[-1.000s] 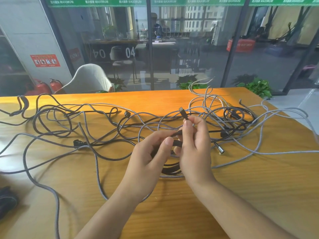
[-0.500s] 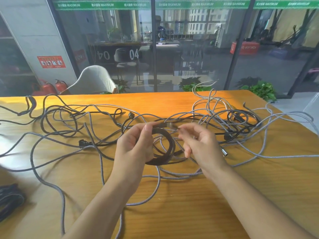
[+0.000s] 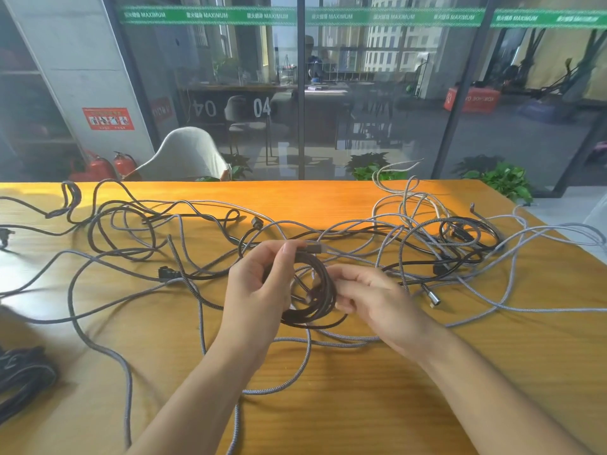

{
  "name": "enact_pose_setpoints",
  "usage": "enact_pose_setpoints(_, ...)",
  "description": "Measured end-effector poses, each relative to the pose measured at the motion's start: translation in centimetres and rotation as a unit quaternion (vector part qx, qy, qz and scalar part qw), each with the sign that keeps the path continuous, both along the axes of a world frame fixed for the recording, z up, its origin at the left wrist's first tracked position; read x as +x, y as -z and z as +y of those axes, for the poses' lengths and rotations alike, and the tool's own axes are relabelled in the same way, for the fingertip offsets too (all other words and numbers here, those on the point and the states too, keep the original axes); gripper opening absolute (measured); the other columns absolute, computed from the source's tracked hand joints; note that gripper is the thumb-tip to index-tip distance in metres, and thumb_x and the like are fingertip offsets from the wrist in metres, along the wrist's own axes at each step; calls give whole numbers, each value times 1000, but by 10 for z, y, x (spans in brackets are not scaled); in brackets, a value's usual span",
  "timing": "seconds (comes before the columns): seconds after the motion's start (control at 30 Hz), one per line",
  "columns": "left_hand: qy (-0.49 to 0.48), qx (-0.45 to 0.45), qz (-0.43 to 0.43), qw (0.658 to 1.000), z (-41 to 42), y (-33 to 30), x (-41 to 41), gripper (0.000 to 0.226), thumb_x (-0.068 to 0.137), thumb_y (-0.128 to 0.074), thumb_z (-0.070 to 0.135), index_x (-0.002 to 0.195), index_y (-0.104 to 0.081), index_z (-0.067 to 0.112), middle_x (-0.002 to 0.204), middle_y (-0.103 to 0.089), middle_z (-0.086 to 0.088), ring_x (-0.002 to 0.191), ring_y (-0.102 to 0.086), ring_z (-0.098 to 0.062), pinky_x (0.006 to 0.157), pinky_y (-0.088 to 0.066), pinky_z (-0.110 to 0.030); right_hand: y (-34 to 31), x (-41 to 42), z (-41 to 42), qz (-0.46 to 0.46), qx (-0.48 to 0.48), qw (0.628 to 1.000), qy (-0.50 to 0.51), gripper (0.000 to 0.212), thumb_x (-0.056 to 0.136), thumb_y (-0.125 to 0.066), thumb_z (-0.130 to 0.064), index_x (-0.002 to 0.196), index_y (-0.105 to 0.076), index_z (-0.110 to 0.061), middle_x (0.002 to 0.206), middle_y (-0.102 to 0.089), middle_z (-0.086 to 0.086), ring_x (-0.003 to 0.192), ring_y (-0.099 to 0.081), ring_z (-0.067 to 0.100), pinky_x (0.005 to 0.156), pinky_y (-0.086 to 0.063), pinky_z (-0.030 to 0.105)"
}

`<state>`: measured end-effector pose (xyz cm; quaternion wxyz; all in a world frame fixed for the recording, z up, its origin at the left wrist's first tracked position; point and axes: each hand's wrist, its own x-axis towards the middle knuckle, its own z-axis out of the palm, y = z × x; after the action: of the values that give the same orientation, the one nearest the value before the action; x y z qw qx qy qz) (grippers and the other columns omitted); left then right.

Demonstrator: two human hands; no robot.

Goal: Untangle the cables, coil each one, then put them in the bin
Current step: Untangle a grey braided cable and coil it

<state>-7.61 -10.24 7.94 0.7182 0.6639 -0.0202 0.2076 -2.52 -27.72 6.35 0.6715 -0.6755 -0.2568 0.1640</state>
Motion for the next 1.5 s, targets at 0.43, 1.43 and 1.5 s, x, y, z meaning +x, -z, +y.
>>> enact_pose_setpoints(0.43, -21, 25, -3, 999, -3, 4, 2, 27, 109, -52, 23, 97, -76, 26, 56, -46, 16, 50, -33, -8, 50, -30, -24, 10, -22, 25, -114, -32, 986, 118, 30, 100, -60, -48, 102, -74, -21, 93, -72, 8, 91, -67, 27, 89, -54, 46)
enact_pose_setpoints(1.43, 57, -40, 40, 997, 3, 8, 2, 25, 108, -52, 26, 102, -75, 17, 68, -28, 0, 59, -21, -16, 53, -18, -32, -5, 12, -16, 108, 84, 978, 158, 31, 111, -45, -15, 128, -72, -12, 83, -41, -1, 68, -31, 11, 53, -32, 23)
enact_pose_setpoints(1.5, 65, -40, 39, 996, 2, 8, 3, 25, 108, -53, 26, 101, -75, 18, 67, -29, 2, 58, -22, -15, 51, -20, -28, -4, 12, -16, 74, 26, 985, 154, 30, 110, -50, -11, 130, -70, -16, 87, -53, 0, 68, -41, 8, 52, -35, 23)
